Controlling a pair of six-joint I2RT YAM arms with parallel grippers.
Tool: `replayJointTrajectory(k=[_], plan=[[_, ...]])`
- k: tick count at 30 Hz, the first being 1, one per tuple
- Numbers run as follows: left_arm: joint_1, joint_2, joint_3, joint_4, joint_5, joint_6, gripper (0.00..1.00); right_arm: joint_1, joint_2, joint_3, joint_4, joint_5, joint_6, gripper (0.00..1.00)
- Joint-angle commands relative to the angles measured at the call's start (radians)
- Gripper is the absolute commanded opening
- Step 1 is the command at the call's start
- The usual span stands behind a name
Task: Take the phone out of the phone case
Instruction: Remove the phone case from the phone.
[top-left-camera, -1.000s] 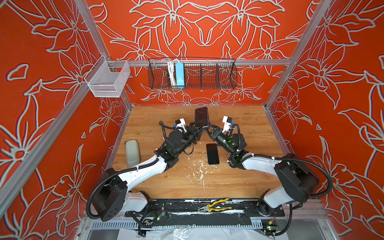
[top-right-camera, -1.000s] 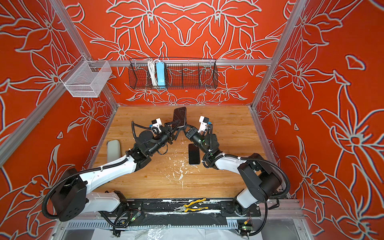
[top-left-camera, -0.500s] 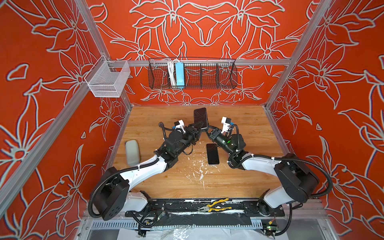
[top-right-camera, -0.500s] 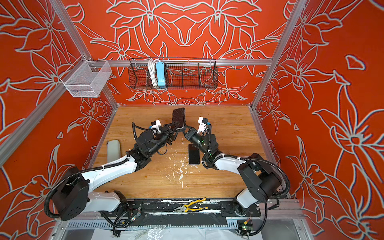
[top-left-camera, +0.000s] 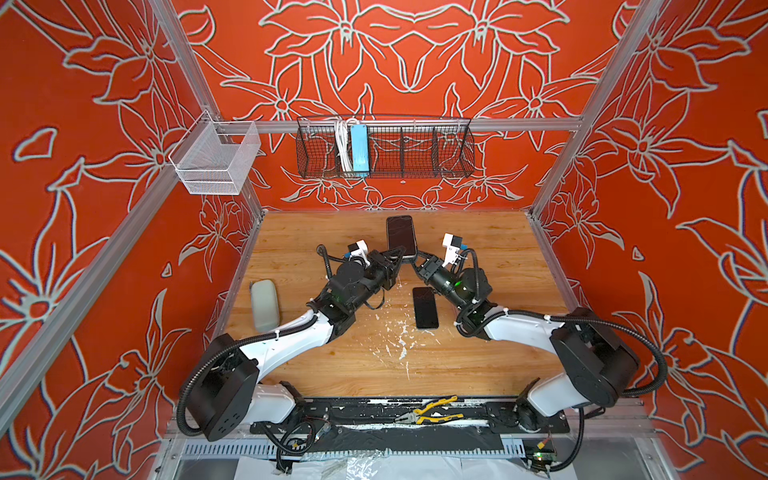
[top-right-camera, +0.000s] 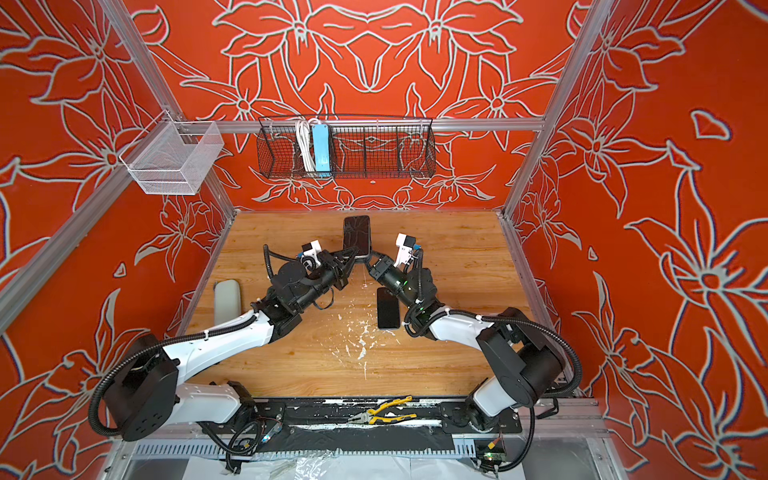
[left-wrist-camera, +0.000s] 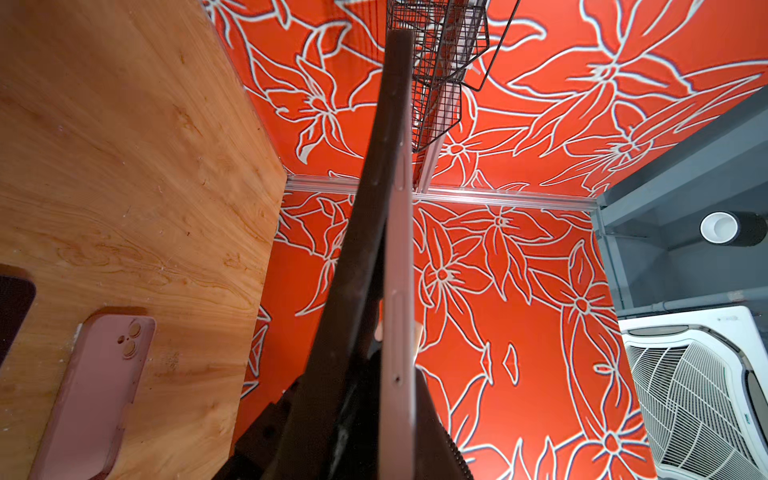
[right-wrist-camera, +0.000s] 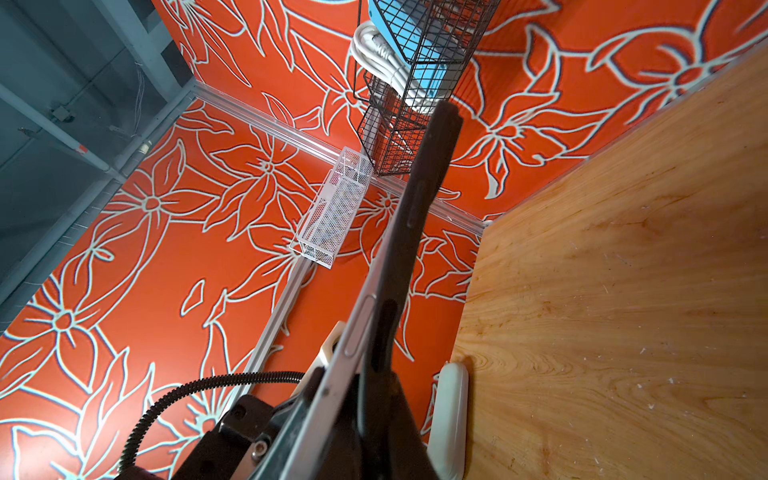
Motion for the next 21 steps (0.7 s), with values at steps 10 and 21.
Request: replayJointTrajectory(k=[10, 21], plan=[[0.018, -0.016, 0.058, 0.013, 0.037, 0.063, 0.0, 0.022, -0.057, -0.002, -0.004, -0.006, -0.076, 0.04], [0.018, -0.061, 0.09, 0.014, 0.086, 0.027, 0.0, 0.032, -0.019, -0.012, -0.066, 0.031, -0.137, 0.04]])
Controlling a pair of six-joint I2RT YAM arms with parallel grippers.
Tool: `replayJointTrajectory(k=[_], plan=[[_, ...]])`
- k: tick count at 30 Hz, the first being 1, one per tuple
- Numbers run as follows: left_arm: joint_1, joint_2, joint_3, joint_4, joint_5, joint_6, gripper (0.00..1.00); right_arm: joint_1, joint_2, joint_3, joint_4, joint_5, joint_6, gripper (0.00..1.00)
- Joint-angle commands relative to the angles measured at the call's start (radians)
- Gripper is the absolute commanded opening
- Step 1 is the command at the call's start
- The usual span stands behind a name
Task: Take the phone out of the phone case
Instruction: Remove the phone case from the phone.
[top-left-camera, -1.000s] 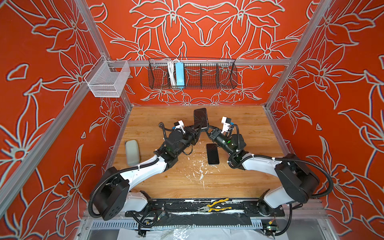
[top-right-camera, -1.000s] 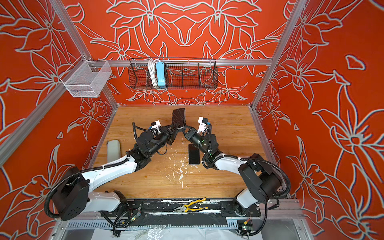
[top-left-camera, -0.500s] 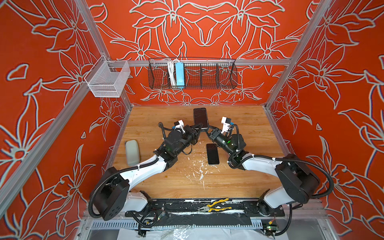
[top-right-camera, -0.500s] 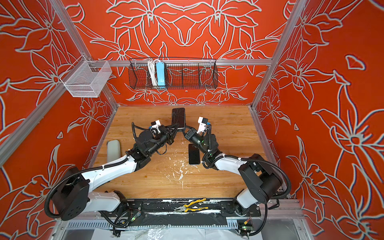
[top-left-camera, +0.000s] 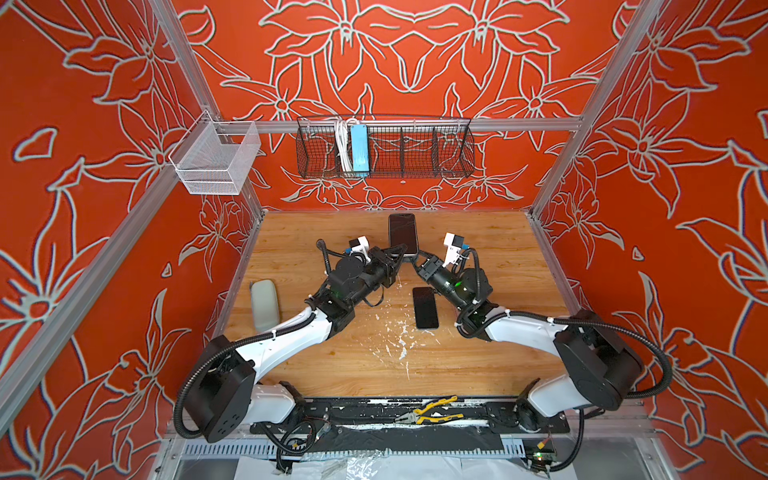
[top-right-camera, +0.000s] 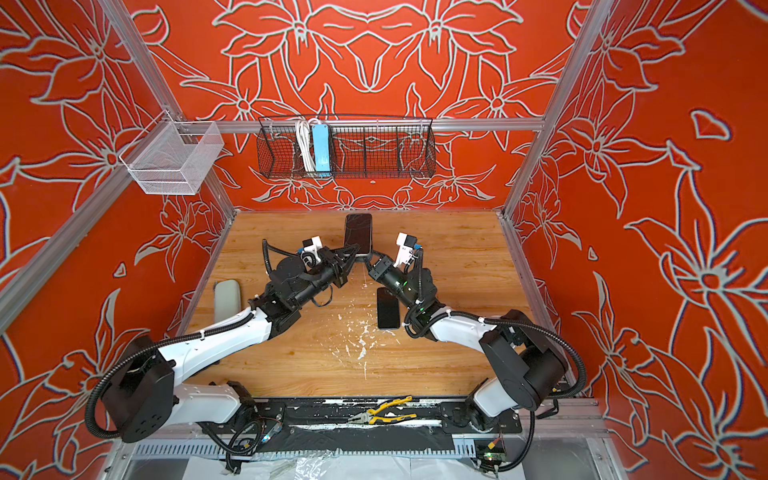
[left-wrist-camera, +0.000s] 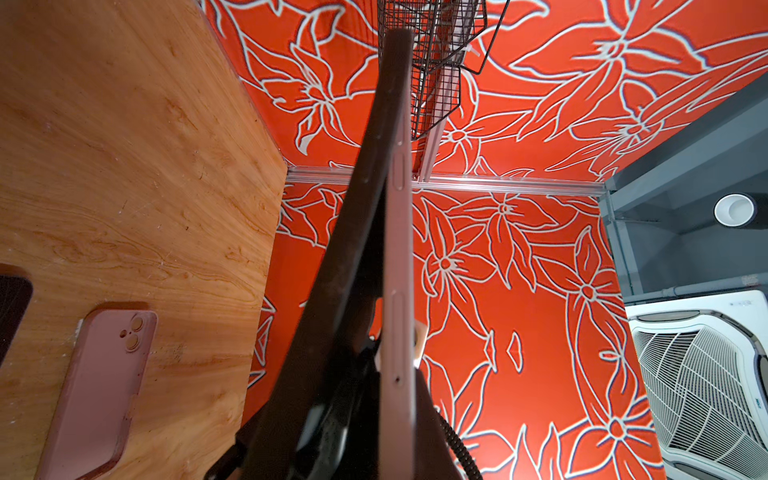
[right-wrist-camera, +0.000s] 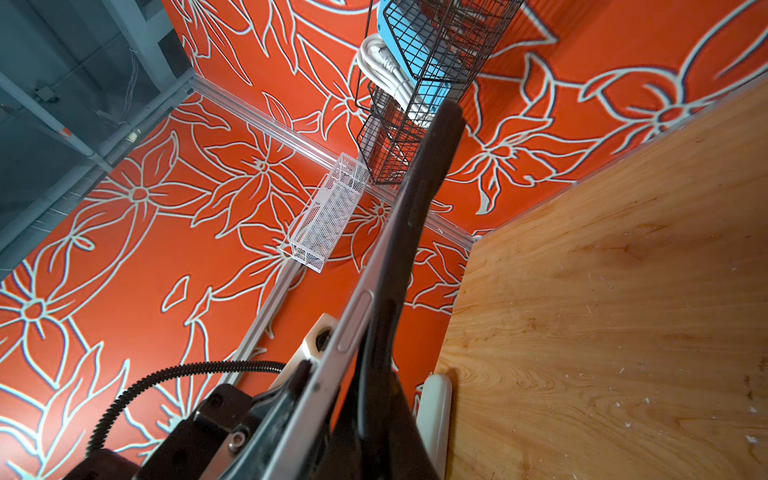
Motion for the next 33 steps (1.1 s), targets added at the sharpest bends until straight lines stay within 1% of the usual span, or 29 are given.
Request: replayJointTrajectory(k=[1, 7, 21, 33], plan=[[0.006, -0.05, 0.045, 0.075, 0.027, -0.002, 0.0, 0.021, -0.003, -0.011, -0.052, -0.003, -0.064, 0.04], [0.006, -0.072, 0.034, 0.08, 0.028, -0.013, 0.0, 0.021, -0.024, -0.005, -0.156, 0.034, -0.127, 0.04], [0.006, -0.073, 0.026, 0.103, 0.042, -0.028, 0.0, 0.02, -0.009, -0.006, -0.169, 0.064, -0.15, 0.04], [0.003, -0.08, -0.007, 0.098, 0.067, -0.035, 0.0, -0.001, -0.034, -0.003, -0.204, 0.079, -0.173, 0.04]])
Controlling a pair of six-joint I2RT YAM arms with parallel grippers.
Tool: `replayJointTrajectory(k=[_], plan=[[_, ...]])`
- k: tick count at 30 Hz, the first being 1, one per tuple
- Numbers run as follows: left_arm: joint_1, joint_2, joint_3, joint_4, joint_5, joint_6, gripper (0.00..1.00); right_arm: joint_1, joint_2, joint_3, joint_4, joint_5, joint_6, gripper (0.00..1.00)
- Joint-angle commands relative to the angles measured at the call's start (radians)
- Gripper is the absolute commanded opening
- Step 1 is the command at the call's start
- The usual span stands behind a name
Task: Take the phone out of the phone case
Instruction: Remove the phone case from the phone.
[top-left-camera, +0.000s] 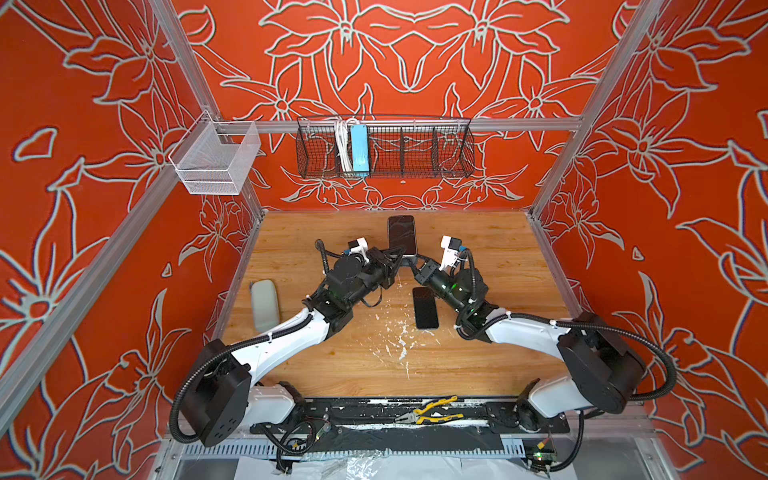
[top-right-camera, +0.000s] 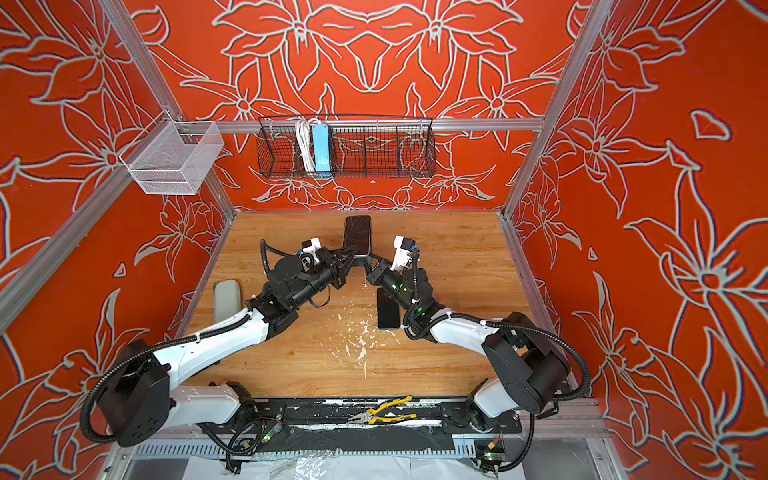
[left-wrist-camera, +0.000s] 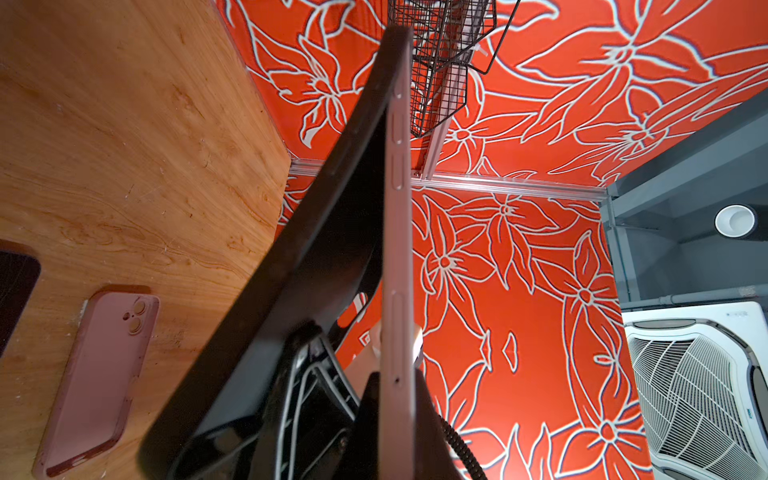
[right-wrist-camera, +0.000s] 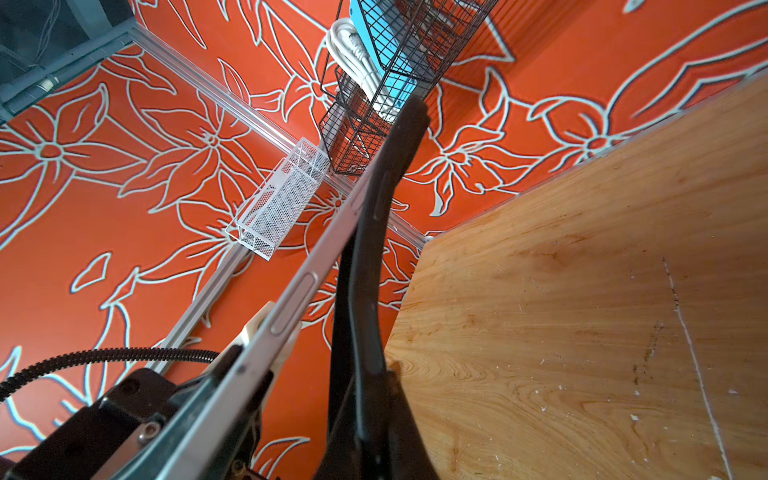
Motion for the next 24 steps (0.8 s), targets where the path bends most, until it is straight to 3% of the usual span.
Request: replayJointTrajectory(k=[1, 24], plan=[[0.001, -0.058, -0.003, 0.129, 0.051, -0.001, 0.0, -0.014, -0.017, -0.002, -0.08, 0.013, -0.024, 0.04], [-0.002, 0.003, -0.04, 0.214, 0.099, -0.027, 0.0, -0.044, -0.048, 0.052, -0.184, 0.006, -0.059, 0.04]])
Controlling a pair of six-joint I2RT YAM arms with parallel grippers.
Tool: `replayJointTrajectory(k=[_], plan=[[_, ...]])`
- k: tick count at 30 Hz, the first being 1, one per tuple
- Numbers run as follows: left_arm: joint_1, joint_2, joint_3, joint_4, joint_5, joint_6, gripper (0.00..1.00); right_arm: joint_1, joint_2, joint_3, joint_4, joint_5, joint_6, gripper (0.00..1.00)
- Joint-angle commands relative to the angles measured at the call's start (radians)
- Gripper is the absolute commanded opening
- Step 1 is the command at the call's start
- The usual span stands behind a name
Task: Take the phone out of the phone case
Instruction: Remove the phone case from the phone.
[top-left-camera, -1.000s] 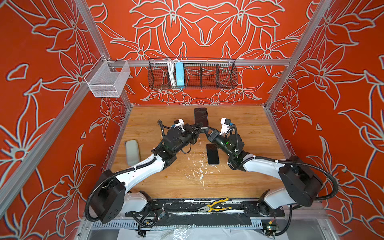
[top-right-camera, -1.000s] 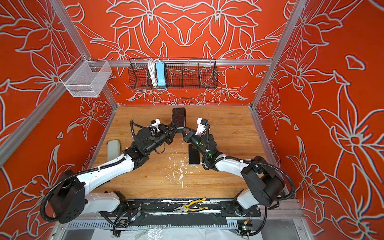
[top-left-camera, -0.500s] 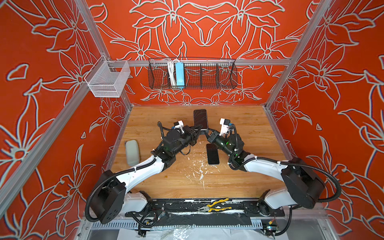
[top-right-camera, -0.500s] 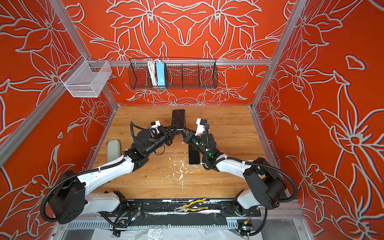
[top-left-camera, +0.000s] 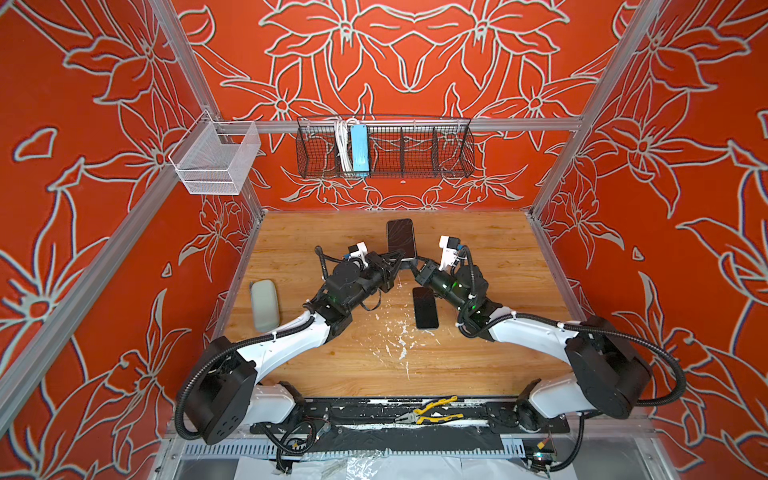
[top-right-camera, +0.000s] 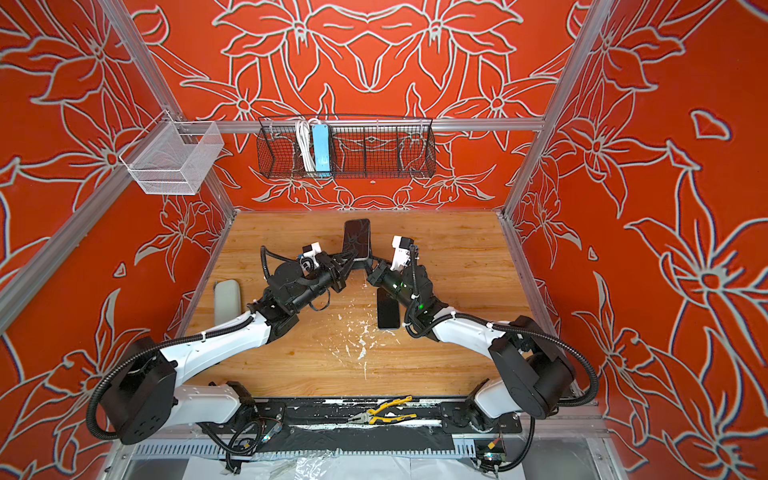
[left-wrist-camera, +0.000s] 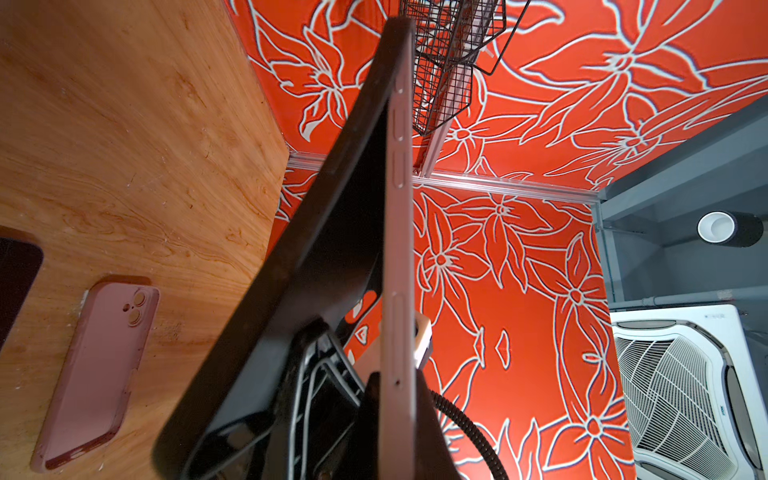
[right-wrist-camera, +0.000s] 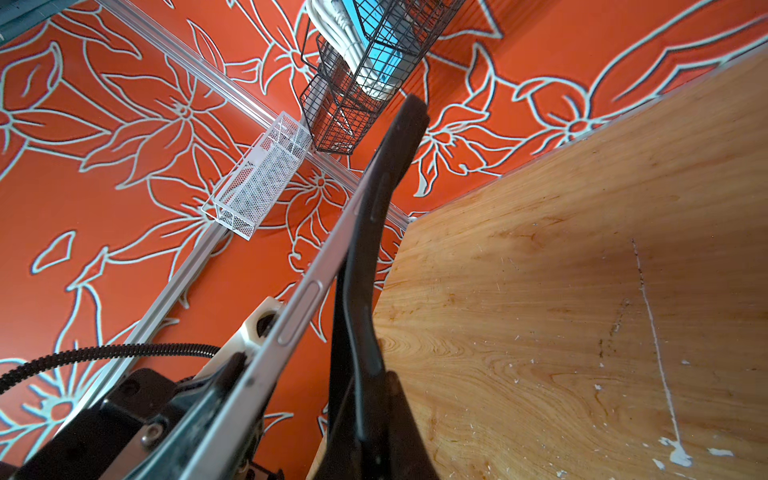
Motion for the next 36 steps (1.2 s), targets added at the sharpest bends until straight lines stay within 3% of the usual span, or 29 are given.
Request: replayJointTrajectory(k=[1, 24, 36], plan=[[-0.008, -0.016, 0.019, 0.116, 0.084, 0.015, 0.0, -0.027, -0.016, 0.028, -0.053, 0.033, -0.026, 0.04], [-0.008, 0.025, 0.051, 0.157, 0.208, 0.005, 0.0, -0.029, 0.004, 0.019, -0.131, 0.177, -0.091, 0.04], [-0.008, -0.016, 0.03, 0.139, 0.182, 0.064, 0.0, -0.032, -0.074, -0.004, -0.222, 0.209, -0.153, 0.04]])
